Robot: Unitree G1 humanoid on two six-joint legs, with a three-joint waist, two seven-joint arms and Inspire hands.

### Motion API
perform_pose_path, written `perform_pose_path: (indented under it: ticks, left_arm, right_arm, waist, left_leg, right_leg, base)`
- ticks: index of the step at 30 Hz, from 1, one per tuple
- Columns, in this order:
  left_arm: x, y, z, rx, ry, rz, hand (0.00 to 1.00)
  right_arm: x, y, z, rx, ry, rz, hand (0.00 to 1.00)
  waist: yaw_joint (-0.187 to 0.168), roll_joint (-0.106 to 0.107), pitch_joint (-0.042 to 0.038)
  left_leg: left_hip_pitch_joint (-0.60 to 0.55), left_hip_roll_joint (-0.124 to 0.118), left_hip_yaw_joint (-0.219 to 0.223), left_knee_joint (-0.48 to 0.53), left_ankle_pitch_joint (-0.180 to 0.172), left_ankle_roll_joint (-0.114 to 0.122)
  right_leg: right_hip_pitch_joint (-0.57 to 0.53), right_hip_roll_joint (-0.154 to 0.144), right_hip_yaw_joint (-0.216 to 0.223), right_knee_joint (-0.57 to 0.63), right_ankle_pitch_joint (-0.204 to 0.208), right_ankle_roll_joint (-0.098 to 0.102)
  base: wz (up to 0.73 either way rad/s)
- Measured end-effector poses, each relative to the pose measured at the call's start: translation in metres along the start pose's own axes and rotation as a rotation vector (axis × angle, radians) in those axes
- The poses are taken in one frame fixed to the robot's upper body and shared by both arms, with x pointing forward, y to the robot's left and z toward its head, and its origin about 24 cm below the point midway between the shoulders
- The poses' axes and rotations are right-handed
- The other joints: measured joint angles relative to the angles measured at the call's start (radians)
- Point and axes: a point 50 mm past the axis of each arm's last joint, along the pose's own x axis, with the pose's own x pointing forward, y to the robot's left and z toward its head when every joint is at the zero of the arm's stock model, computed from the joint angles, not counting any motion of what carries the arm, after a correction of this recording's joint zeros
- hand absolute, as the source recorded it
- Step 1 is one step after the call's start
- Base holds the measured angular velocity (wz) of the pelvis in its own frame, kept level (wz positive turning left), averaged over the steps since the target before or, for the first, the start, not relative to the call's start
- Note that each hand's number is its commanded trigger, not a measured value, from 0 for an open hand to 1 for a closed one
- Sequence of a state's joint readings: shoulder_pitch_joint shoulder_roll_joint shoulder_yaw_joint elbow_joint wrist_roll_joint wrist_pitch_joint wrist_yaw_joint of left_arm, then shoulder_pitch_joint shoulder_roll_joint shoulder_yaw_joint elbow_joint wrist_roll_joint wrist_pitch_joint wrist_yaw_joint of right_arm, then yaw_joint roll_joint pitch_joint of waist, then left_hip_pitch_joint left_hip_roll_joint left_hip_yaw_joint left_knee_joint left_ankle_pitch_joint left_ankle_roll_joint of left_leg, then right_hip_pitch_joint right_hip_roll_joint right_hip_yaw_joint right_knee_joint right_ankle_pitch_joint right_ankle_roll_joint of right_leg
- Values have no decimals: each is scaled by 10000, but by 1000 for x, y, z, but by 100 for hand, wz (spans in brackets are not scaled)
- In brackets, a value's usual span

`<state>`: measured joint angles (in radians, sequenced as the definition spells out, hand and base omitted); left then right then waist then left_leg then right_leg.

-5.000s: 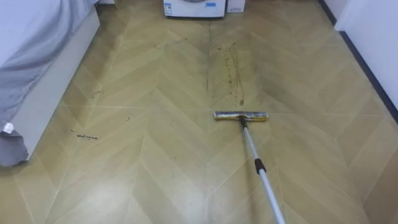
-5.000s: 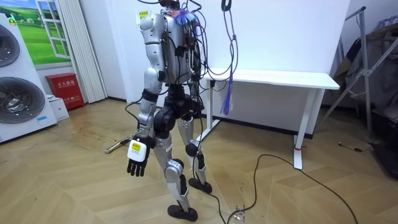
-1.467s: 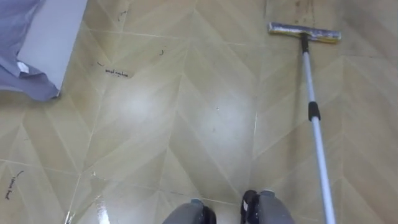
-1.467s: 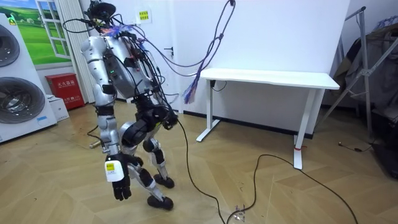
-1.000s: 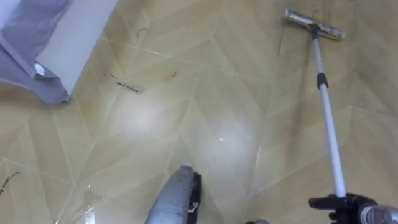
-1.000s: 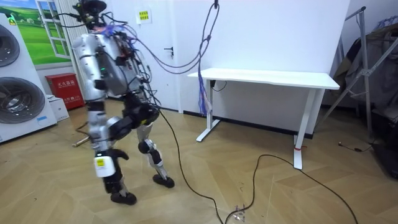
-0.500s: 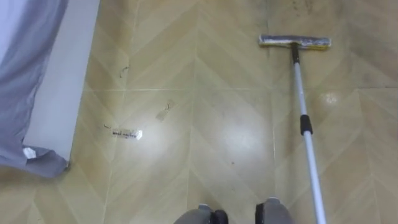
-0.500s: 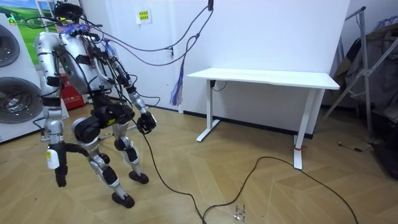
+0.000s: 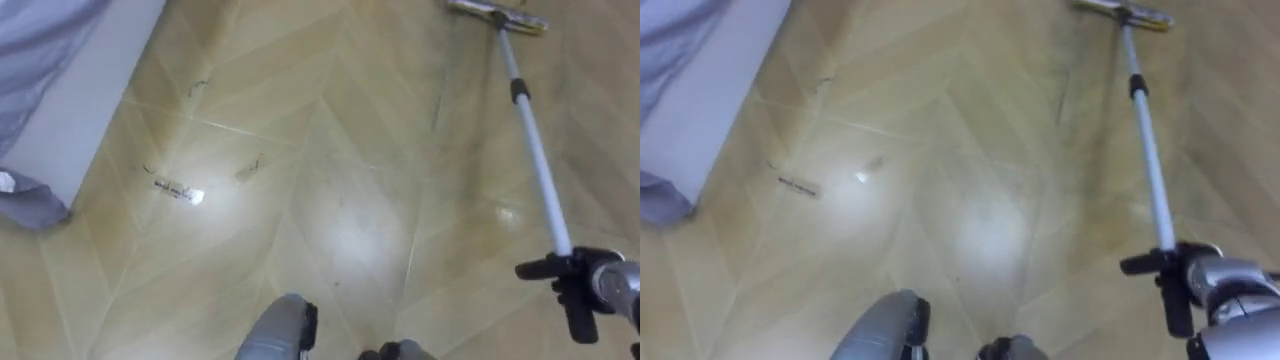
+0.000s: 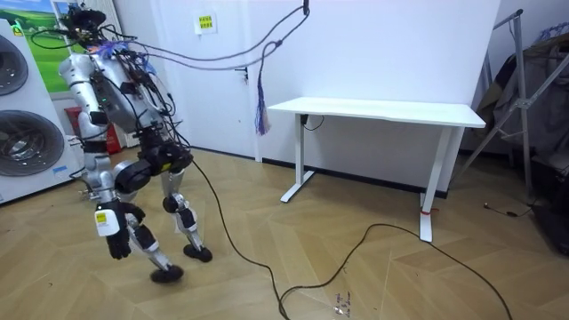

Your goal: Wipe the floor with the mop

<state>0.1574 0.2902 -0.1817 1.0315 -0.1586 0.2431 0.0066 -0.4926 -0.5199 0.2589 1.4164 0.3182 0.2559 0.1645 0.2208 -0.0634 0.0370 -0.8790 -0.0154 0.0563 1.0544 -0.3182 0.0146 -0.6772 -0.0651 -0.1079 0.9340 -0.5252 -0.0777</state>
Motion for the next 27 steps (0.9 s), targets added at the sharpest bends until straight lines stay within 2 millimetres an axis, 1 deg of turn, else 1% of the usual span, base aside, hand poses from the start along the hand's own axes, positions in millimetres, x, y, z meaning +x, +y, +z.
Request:
perform_pose_path:
  ticks: [1,2,3,4,5,6,7,8,9,10,11,12,13,14,15,16,17,18,19,20,21,22,23,24,25,26,27]
  left_arm:
    - [0,-1,3,74,-108,-180,0]
    - [0,-2,5,144,-187,-383,0]
    - [0,-4,6,180,-197,-462,0]
    - [1,-8,8,337,-224,-619,0]
    - [2,-13,9,322,-197,-687,0]
    - [2,-19,11,364,-164,-821,0]
    - [3,-23,12,341,-166,-905,0]
    - [3,-28,16,310,-274,-1024,0]
    - [2,-30,24,316,-534,-1050,0]
    - [2,-30,28,298,-711,-1021,0]
    - [2,-29,36,178,-993,-899,0]
    - [2,-30,38,88,-1080,-846,0]
    - [2,-34,42,-17,-1194,-786,0]
    - [1,-37,43,-67,-1280,-783,0]
    - [1,-40,43,-92,-1279,-776,0]
    - [1,-45,42,-192,-1245,-800,0]
    - [1,-49,41,-239,-1191,-786,0]
    - [1,-49,35,-306,-1051,-693,0]
    - [1,-48,32,-330,-958,-587,0]
    - [1,-49,27,-387,-745,-512,0]
    - [2,-47,27,-456,-682,-461,0]
    - [2,-45,27,-470,-683,-442,0]
    - [2,-43,26,-659,-664,-439,0]
    - [2,-42,26,-765,-628,-438,0]
    - [2,-37,25,-992,-505,-375,0]
    - [2,-31,24,-1246,-481,-296,0]
    - [2,-26,23,-1326,-455,-219,0]
  right_arm:
    - [3,0,-20,373,408,49,100]
    - [5,2,-43,719,861,127,100]
    - [5,3,-57,884,1113,155,100]
    - [5,6,-83,1081,1742,205,100]
    - [4,10,-107,1136,2402,217,100]
    - [2,13,-127,923,2931,234,100]
    - [1,14,-136,788,3156,237,100]
    - [-2,16,-149,531,3490,213,100]
    - [-3,20,-160,253,3671,223,100]
    - [-4,24,-167,124,3770,241,100]
    - [-6,32,-178,0,3959,249,100]
    - [-7,36,-183,-41,4071,266,100]
    - [-8,44,-191,-81,4205,276,100]
    - [-8,51,-192,-159,4137,300,100]
    - [-7,54,-190,-241,4014,301,100]
    - [-4,59,-184,-425,3704,306,100]
    - [-3,62,-181,-643,3571,323,100]
    - [-3,64,-179,-891,3497,317,100]
    - [-3,65,-178,-1063,3456,329,100]
    - [-3,65,-179,-1224,3532,276,100]
    - [-3,65,-179,-1181,3590,274,100]
    - [-1,66,-173,-1166,3495,274,100]
    - [0,63,-167,-1079,3502,236,100]
    - [2,62,-160,-1045,3392,213,100]
    - [4,58,-145,-913,3226,211,100]
    - [7,50,-127,-831,2919,157,100]
    - [8,44,-117,-767,2764,65,100]
  waist:
    - [11,68,2]
    - [-19,204,-31]
    - [-29,271,-56]
    - [-74,433,-110]
    - [-70,500,-107]
    - [-56,573,-105]
    - [-72,655,-147]
    - [-257,849,-260]
    - [-579,1005,-296]
    - [-725,1090,-332]
    - [-949,1184,-329]
    - [-1033,1256,-343]
    - [-1077,1430,-332]
    - [-1080,1565,-316]
    - [-1076,1635,-287]
    - [-1078,1704,-253]
    - [-1066,1702,-251]
    - [-1063,1645,-252]
    - [-1089,1597,-219]
    - [-1157,1546,-186]
    - [-1156,1493,-168]
    - [-1114,1468,-166]
    - [-1036,1390,-170]
    - [-1013,1317,-163]
    - [-938,1137,-173]
    - [-765,1020,-169]
    - [-675,909,-139]
  left_leg:
    - [-113,-30,4,-1607,84,-56]
    - [-163,-144,-39,-2558,630,108]
    - [-103,-159,24,-2636,750,221]
    - [124,-78,350,-2628,567,661]
    - [417,-64,672,-2589,288,800]
    - [728,-46,958,-2521,29,911]
    - [848,-45,1053,-2457,-113,944]
    - [983,-75,1085,-2358,-327,992]
    - [1083,-180,1073,-2224,-408,1058]
    - [1116,-222,1073,-2145,-410,1064]
    - [1251,-353,983,-2066,-418,1082]
    - [1304,-364,916,-2026,-439,1118]
    - [1454,-388,572,-2104,-516,1185]
    - [1614,-429,-25,-2362,-636,1056]
    - [1683,-462,-322,-2528,-679,978]
    - [1871,-513,-674,-2961,-704,831]
    - [2064,-534,-802,-3314,-638,714]
    - [2217,-634,-1076,-3450,-597,628]
    - [2297,-699,-1147,-3427,-612,564]
    - [2351,-622,-1168,-3346,-676,392]
    - [2415,-589,-1131,-3273,-669,301]
    - [2422,-557,-1152,-3247,-673,278]
    - [2372,-444,-1196,-3084,-699,167]
    - [2280,-439,-1264,-2954,-681,136]
    - [2061,-436,-1276,-2552,-614,17]
    - [1665,-319,-1234,-1785,-510,-161]
    - [1452,-235,-1179,-1309,-433,-283]
  right_leg:
    - [131,25,150,-266,-31,58]
    - [375,103,409,-522,-120,217]
    - [507,113,581,-600,-188,314]
    - [686,131,812,-636,-275,489]
    - [794,16,962,-386,-210,642]
    - [769,-138,1048,89,-13,992]
    - [750,-223,1033,296,120,1143]
    - [665,-221,1045,665,405,1257]
    - [636,-272,1126,1009,641,1257]
    - [622,-318,1137,1160,758,1289]
    - [551,-351,1277,1562,1093,1313]
    - [452,-295,1379,1782,1378,1319]
    - [253,-159,1473,2060,1986,1337]
    - [-32,-21,1547,2037,1886,1313]
    - [-198,22,1544,1841,1630,1291]
    - [-522,7,1372,1091,1282,1304]
    - [-667,-42,1314,-187,1225,1296]
    - [-538,-55,1344,-1603,1373,1266]
    - [-501,-80,1285,-1944,1806,1177]
    - [-312,-248,813,-1927,1788,925]
    - [-162,-344,347,-1918,1720,768]
    - [-124,-357,200,-1885,1680,697]
    - [-120,-273,10,-1843,1607,567]
    - [-141,-240,-98,-1761,1559,494]
    - [-229,-305,-259,-1529,1380,374]
    - [-298,-329,-344,-1270,1205,248]
    - [-332,-289,-391,-1099,1096,175]
  base:
    - [80]
    - [74]
    - [67]
    - [35]
    - [0]
    - [-34]
    - [-52]
    - [-36]
    - [-20]
    - [0]
    - [0]
    - [-28]
    - [-67]
    - [-84]
    - [-99]
    - [-92]
    - [-91]
    - [-58]
    - [-24]
    - [8]
    - [21]
    - [30]
    - [28]
    - [34]
    - [35]
    - [29]
    - [11]
